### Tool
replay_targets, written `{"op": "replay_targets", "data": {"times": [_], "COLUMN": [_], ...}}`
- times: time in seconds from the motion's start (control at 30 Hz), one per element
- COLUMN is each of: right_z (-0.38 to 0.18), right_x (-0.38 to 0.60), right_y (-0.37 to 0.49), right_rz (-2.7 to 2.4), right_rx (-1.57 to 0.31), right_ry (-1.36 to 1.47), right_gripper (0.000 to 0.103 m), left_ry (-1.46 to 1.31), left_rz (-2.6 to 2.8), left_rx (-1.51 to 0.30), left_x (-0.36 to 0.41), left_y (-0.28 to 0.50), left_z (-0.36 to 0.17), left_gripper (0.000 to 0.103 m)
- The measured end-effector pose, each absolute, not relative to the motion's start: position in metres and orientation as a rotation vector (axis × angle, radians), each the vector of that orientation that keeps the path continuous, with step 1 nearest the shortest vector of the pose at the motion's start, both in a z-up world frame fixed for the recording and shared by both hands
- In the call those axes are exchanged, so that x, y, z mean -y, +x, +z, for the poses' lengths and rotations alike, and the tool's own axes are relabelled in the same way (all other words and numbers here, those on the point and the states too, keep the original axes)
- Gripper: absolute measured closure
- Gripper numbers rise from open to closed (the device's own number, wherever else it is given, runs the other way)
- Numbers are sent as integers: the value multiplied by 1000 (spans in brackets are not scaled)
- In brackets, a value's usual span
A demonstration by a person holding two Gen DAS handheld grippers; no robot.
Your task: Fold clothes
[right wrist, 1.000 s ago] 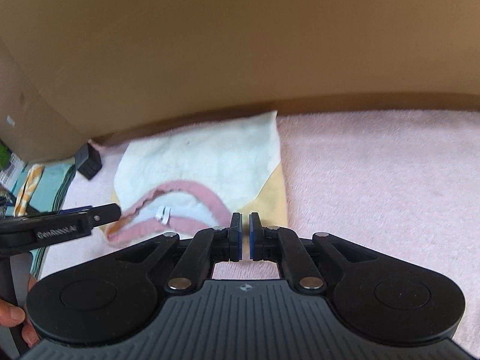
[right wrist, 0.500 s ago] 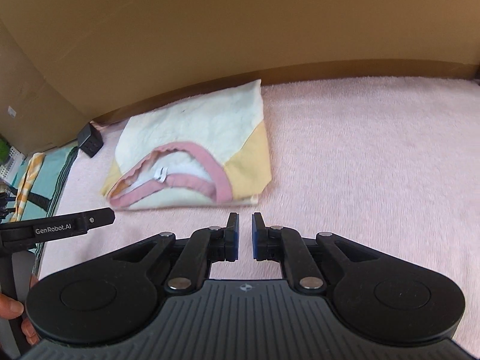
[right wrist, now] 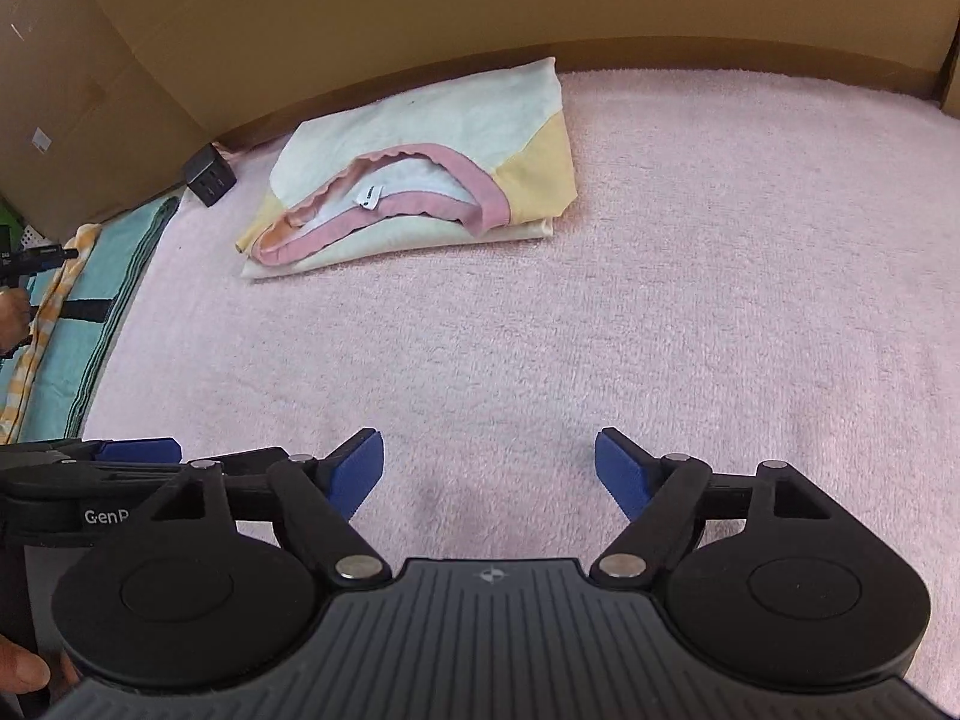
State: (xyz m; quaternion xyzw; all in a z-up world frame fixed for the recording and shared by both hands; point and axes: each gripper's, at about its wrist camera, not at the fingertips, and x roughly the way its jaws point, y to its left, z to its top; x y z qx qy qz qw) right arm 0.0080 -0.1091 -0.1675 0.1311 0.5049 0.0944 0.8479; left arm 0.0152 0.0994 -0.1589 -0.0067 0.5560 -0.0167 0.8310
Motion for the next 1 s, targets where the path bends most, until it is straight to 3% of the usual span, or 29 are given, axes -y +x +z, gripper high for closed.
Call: {"op": "replay_targets", "data": {"times": [0.5,1.0], "right_z": [-66,8], "right_x": [88,103], "right_y": [-9,-26], "right_rz": [146,129], "right_rx": [-742,-513], "right_ry": [83,125], "right_gripper": [5,1], "left_ry": [88,30], "left_rz": [36,3], "left_rx": [-934,-738], "left_x": [-81,-77], "left_y": [19,6], "left_z": [-62,16], "left_gripper": [0,0]}}
